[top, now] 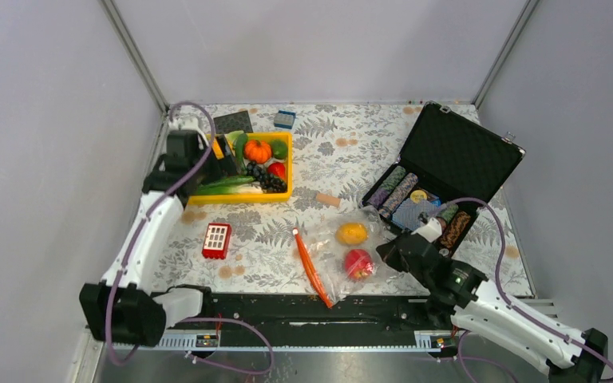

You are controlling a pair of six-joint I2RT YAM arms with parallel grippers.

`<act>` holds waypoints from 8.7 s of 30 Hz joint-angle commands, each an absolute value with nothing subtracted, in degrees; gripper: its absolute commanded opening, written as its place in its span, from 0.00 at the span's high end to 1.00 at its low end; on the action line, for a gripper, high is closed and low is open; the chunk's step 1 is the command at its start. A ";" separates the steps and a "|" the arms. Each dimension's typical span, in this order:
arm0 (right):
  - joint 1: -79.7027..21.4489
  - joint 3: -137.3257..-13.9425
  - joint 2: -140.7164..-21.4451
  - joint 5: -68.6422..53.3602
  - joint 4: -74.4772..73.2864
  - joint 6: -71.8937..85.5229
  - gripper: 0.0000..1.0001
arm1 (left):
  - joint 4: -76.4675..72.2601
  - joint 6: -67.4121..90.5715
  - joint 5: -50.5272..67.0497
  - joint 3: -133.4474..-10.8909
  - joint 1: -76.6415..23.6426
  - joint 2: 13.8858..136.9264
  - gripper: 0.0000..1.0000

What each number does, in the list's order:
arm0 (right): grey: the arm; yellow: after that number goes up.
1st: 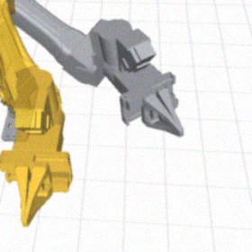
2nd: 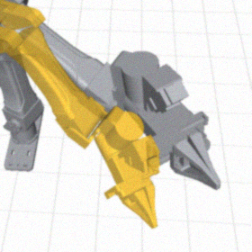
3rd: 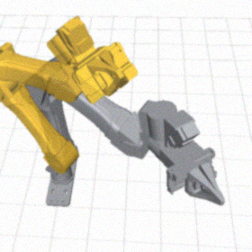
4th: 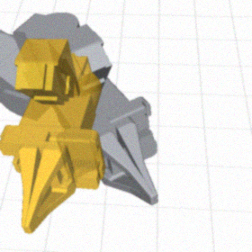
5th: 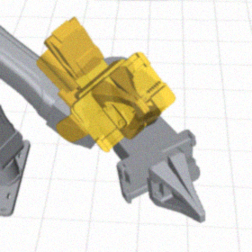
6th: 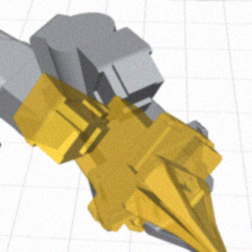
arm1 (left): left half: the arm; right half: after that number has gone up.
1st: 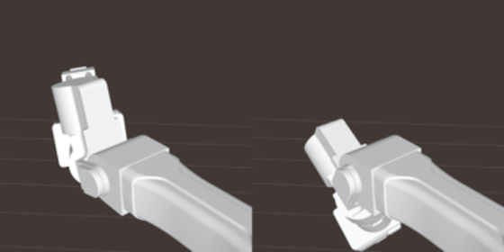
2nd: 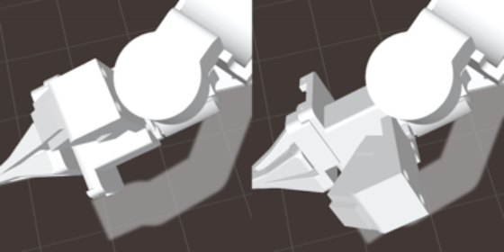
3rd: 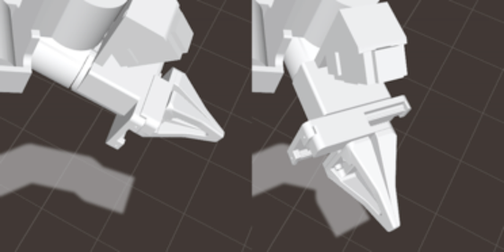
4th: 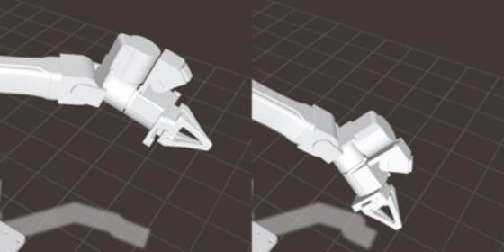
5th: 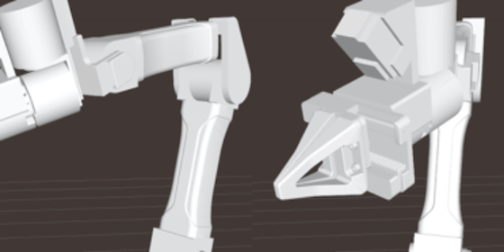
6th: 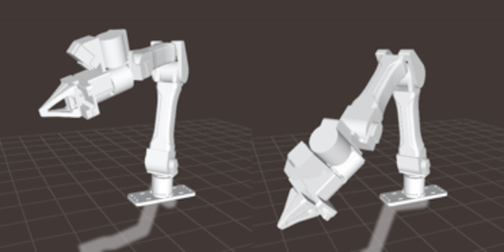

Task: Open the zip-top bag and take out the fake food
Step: Pick up the fake fruit from the zipper food storage bag, then place the fake fruit in the bin.

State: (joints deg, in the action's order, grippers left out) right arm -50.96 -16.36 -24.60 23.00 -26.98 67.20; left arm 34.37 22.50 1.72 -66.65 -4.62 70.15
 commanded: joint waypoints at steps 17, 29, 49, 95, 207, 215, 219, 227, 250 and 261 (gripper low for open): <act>-50.98 -30.15 -35.75 30.84 -25.42 52.82 1.00 | 26.84 44.31 0.77 -35.98 -28.70 47.27 0.20; -50.98 -20.06 -30.32 27.99 -25.59 60.79 1.00 | 20.26 52.34 -7.47 -31.61 -50.58 54.61 0.37; -50.98 -16.34 -31.11 24.39 -23.73 64.32 1.00 | 2.83 60.17 -7.31 -27.40 -60.03 66.35 0.52; -50.98 -14.14 -39.12 17.08 -14.45 64.64 1.00 | -3.56 53.38 -5.22 -38.00 -65.52 76.48 0.16; -50.99 -11.68 -25.15 27.57 -23.81 62.95 1.00 | 54.02 16.85 2.36 -122.26 -15.95 107.89 0.31; -50.98 -12.05 -27.33 27.56 -22.01 61.94 1.00 | 42.31 24.10 8.77 -93.41 -5.60 85.41 0.33; -50.97 -12.03 -28.41 26.82 -20.50 61.17 1.00 | 40.25 26.32 9.32 -82.13 3.16 74.44 0.33; -50.93 -12.39 -29.51 26.00 -19.62 60.10 1.00 | 39.19 27.96 14.29 -72.28 18.32 68.79 0.33; -50.93 -13.08 -30.67 26.54 -19.64 58.97 1.00 | 40.65 20.88 9.80 -104.75 19.44 108.72 0.35; -50.93 -12.58 -31.66 26.80 -19.62 59.47 1.00 | 32.55 19.26 10.63 -102.59 16.85 108.61 0.37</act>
